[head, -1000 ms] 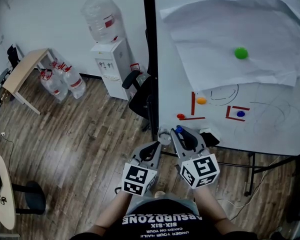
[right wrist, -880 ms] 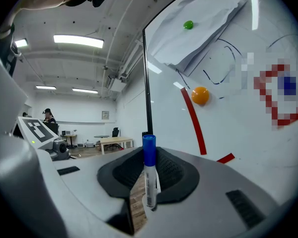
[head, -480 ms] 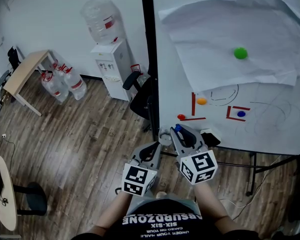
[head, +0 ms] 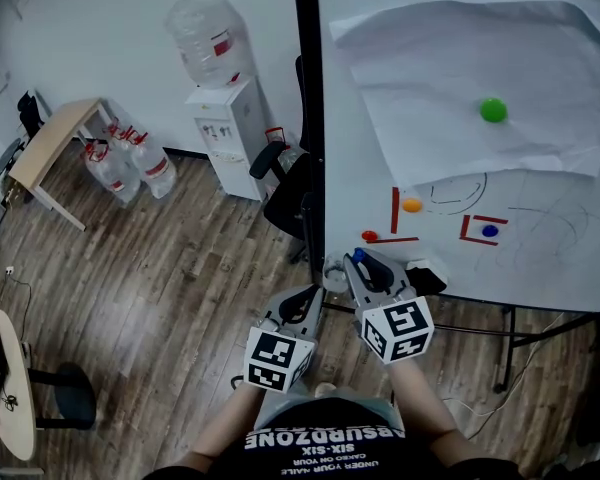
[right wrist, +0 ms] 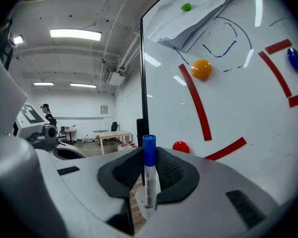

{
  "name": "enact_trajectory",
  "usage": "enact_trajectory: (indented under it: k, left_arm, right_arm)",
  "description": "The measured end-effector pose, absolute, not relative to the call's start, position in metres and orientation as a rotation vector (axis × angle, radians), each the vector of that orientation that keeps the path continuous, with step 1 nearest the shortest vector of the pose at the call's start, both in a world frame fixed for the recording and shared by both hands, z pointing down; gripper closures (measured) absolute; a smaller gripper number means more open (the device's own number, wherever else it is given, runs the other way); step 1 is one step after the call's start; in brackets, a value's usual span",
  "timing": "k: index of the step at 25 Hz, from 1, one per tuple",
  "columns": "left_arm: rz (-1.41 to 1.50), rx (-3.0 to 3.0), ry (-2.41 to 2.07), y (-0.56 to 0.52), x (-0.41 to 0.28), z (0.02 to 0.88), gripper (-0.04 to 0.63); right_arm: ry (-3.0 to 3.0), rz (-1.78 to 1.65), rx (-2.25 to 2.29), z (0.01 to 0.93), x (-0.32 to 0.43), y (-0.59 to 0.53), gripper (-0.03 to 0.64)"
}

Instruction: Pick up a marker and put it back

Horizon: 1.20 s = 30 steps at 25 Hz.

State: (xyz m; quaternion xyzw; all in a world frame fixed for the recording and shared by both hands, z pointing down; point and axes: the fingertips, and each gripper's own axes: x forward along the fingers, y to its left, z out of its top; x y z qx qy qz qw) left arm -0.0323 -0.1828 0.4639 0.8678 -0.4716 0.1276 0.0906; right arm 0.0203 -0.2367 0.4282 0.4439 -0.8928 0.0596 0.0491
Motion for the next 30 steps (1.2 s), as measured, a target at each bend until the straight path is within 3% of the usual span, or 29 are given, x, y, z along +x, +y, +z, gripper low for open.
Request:
enact_trajectory:
  k: [30]
  left_arm:
    - [0.401,2.553,-1.393,-0.195,-0.043,0.474,0.589]
  right_arm:
    - [-2.625,0.274,1.339,0.476,0.02,-0.25,0.546]
